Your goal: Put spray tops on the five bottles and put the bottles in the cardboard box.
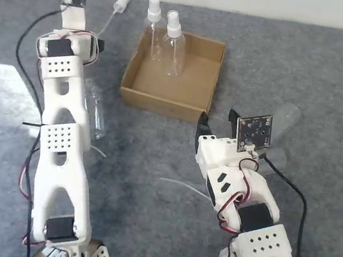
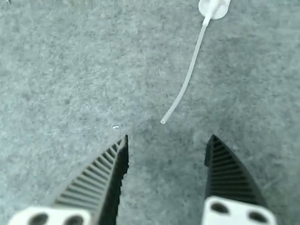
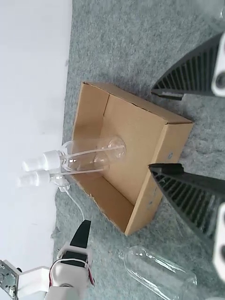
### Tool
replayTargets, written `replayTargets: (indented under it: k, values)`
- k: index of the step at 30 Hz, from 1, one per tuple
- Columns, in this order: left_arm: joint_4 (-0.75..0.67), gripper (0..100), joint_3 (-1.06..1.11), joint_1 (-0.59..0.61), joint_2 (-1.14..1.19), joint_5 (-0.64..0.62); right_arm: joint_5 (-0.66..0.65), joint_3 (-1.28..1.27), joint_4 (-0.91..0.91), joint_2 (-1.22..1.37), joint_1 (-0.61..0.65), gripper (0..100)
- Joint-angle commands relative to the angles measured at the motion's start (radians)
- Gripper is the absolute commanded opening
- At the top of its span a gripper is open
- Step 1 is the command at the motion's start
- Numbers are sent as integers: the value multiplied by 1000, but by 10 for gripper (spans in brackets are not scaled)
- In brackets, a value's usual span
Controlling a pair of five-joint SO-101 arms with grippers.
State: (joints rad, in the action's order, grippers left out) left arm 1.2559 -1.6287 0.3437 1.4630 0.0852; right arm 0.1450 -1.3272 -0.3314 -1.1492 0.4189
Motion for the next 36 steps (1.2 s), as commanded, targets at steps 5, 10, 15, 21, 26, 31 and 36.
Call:
replayTargets:
  k: [5, 10, 15, 21, 26, 31, 36]
  values:
    - [-68, 247, -38, 0, -18, 9, -8, 58, 28, -2, -10, 210]
    - [-147, 246, 30, -23, -20, 5, -8, 58, 27, -2, -8, 210]
    - [-272, 189, 120, -32, -20, 3, -8, 58, 27, -2, -8, 210]
    - [-356, 172, 182, -31, -20, 3, -8, 58, 27, 1, -8, 210]
    - [-356, 171, 183, -32, -18, 3, -8, 58, 27, 1, -8, 210]
    - [-356, 170, 185, -34, -18, 2, -8, 58, 27, 4, -8, 210]
    - [-354, 121, 185, -41, -18, 6, -8, 58, 27, 4, -8, 210]
